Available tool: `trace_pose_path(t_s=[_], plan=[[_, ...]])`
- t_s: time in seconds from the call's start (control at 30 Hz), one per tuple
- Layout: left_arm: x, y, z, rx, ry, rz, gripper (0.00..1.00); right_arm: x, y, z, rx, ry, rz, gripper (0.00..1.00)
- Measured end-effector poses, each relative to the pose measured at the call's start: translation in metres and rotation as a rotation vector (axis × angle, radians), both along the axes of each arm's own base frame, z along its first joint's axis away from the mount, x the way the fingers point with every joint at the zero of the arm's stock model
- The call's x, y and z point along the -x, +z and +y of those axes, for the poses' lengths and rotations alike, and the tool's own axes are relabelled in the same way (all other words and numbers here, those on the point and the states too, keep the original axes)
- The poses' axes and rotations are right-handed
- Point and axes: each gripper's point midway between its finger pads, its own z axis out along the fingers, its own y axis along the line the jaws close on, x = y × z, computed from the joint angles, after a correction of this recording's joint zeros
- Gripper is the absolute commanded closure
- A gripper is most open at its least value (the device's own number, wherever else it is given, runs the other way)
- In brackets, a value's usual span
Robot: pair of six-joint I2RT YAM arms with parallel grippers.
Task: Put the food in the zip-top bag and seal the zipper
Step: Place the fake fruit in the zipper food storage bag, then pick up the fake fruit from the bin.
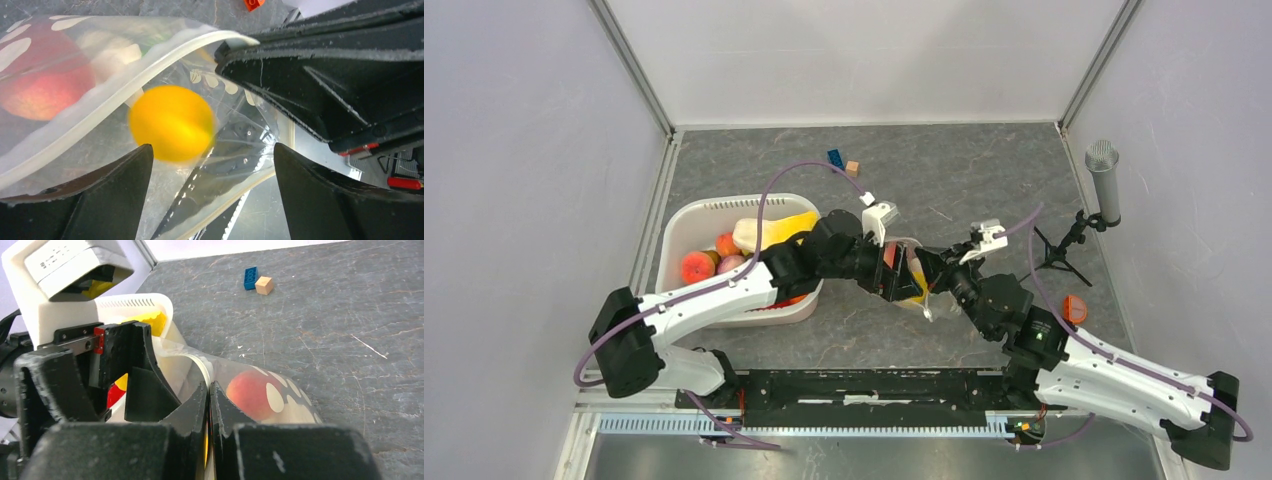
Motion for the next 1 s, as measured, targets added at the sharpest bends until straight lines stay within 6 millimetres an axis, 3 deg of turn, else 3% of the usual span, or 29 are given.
trace_pose_path(t_s=[0.17, 0.3, 0.4, 0.53, 0.63, 0.77, 0.87, 1.0], plan=[[0.003, 0.017, 0.004, 0.035, -0.017, -0.037, 0.02, -0.001, 0.000, -0.018, -0.061, -0.076, 0.002, 0.91], [0.010, 0.055, 0.015, 0.116, -0.024, -0.117, 0.01, -0.003, -0.001, -0.038, -0.105, -0.154, -0.007, 0.91], [0.013, 0.089, 0.032, 0.186, 0.003, -0.204, 0.00, -0.003, -0.004, -0.056, -0.157, -0.223, -0.011, 0.91], [0.006, 0.105, 0.072, 0.205, 0.153, -0.301, 0.00, -0.001, -0.021, -0.080, -0.246, -0.306, -0.007, 0.91], [-0.008, 0.093, 0.109, 0.136, 0.326, -0.340, 0.00, -0.001, -0.033, -0.089, -0.267, -0.340, -0.007, 0.91], [-0.025, 0.061, 0.153, -0.031, 0.508, -0.352, 0.00, -0.001, -0.029, -0.084, -0.218, -0.316, -0.023, 0.91], [-0.033, 0.037, 0.189, -0.168, 0.633, -0.359, 0.00, -0.003, -0.018, -0.063, -0.123, -0.233, -0.041, 0.92], [-0.035, 0.024, 0.228, -0.259, 0.765, -0.373, 0.00, -0.002, 0.003, -0.021, -0.014, -0.058, -0.076, 0.91]])
